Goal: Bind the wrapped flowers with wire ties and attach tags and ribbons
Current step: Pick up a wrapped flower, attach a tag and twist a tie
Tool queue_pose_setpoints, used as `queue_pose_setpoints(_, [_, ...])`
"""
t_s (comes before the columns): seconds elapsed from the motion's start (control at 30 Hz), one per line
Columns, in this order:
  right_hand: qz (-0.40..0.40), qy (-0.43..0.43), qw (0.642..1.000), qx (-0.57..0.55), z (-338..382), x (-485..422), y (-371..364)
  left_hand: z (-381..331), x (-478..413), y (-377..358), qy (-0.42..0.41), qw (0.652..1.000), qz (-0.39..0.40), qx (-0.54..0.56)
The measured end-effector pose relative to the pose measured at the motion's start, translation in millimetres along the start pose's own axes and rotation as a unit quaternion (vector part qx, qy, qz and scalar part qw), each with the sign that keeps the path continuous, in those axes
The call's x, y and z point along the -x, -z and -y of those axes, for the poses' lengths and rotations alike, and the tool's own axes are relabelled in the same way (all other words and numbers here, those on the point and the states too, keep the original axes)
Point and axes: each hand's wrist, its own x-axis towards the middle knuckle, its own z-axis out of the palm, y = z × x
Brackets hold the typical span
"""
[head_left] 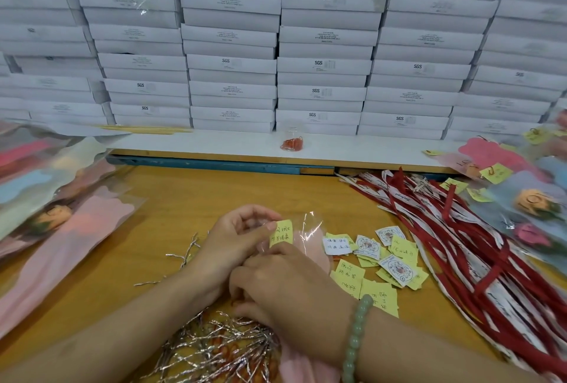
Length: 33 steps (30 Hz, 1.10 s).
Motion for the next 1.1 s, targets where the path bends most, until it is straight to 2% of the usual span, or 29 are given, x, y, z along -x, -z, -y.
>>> queue_pose_setpoints(0.17, [-0.001, -0.016, 0.998, -0.06, 1, 2, -1, -1, 1, -1, 0.001, 1.0, 0.003, 0.026])
queue_pose_setpoints(0.5, [-0.01, 0.0, 0.999, 0.048, 6, 3, -11, -5, 3, 1, 0.01, 1.0, 0.0, 0.027])
queue_pose_setpoints(0.67, [-0.063, 0.036, 0.995, 0.066, 5, 7, -5, -4, 1, 1, 0.015, 1.0, 0.003, 0.02])
queue_pose_setpoints(0.8, [-0.086, 0.076, 0.993, 0.022, -3, 5, -2, -3, -1, 0, 0.013, 0.999, 0.005, 0.033])
queue_pose_setpoints(0.87, [-0.089, 0.098, 0.991, -0.033, -9, 5, 5, -3, -1, 0, 0.011, 0.999, 0.012, 0.041])
queue_pose_setpoints(0.93, [-0.071, 0.101, 0.976, -0.179, -13, 6, 16, -4, 1, 1, 0.01, 0.999, 0.016, 0.041])
queue_pose_setpoints(1.0, [-0.113, 0.059, 0.947, -0.295, -20, 8, 24, -4, 3, 2, 0.006, 1.0, 0.013, 0.027])
queue_pose_setpoints(1.1, [-0.2, -0.059, 0.896, -0.393, -40, 10, 31, -5, 5, -2, -0.009, 1.0, -0.003, 0.0])
